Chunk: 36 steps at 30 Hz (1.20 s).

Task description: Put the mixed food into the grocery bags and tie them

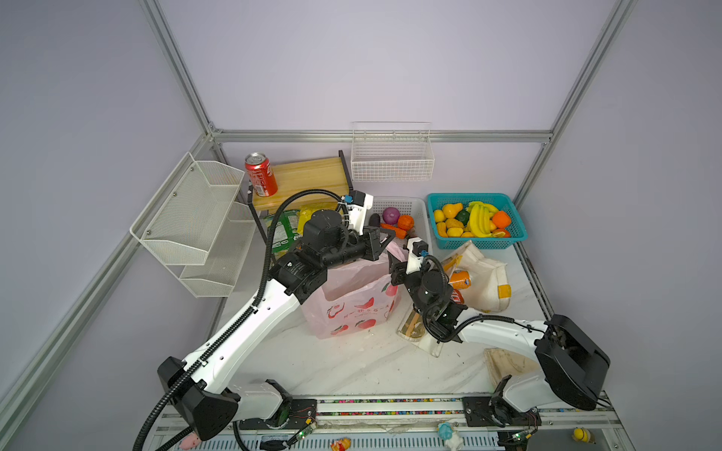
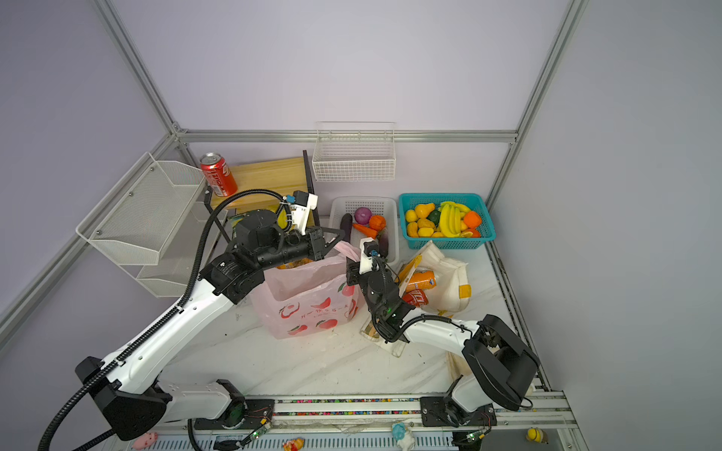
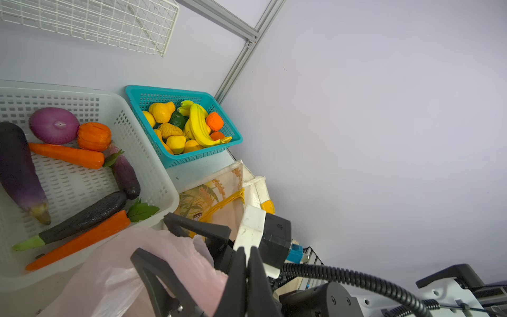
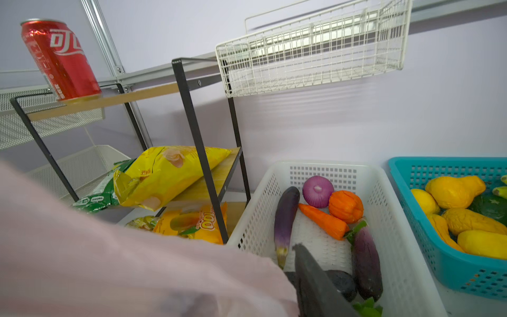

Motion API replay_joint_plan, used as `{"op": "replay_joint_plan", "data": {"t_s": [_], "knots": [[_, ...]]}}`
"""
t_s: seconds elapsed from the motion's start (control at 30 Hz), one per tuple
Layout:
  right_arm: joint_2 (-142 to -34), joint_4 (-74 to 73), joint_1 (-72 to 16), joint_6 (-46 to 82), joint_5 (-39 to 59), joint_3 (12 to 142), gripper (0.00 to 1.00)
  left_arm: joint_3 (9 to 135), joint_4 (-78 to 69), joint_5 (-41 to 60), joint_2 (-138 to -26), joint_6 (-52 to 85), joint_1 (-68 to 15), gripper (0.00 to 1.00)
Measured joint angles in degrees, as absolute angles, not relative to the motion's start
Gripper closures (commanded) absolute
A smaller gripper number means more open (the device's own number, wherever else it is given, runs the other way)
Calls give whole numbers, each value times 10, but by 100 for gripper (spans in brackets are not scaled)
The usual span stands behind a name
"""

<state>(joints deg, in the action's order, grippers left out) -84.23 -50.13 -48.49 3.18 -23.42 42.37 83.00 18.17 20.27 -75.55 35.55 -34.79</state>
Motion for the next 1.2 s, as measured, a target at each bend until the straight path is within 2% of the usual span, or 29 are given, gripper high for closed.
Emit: {"op": "replay_joint_plan", "data": {"t_s": [0.07, 0.1, 0.23, 0.33, 0.53, 0.67, 0.97, 1.2], "knots": [[-831, -498, -484, 26, -213, 413, 44, 830, 182, 208, -755, 356, -340, 100], [-822, -493, -483, 22, -196, 409, 39, 830, 181, 211, -755, 355, -336, 100], [-774, -443, -456, 5, -98, 407, 10, 830, 178, 218, -753, 354, -318, 100], [-738, -405, -408, -4, 9, 415, 3, 830, 176, 223, -752, 354, -307, 100], [-731, -348, -316, -20, 245, 470, 3, 830, 176, 233, -747, 353, -302, 100], [-758, -322, -305, -28, 326, 524, 2, 830, 172, 238, -747, 354, -300, 100], [-784, -307, -356, -22, 308, 547, 3, 830, 170, 253, -747, 353, -300, 100], [-767, -236, -356, -55, 328, 591, 3, 830, 173, 255, -747, 350, -300, 100]]}}
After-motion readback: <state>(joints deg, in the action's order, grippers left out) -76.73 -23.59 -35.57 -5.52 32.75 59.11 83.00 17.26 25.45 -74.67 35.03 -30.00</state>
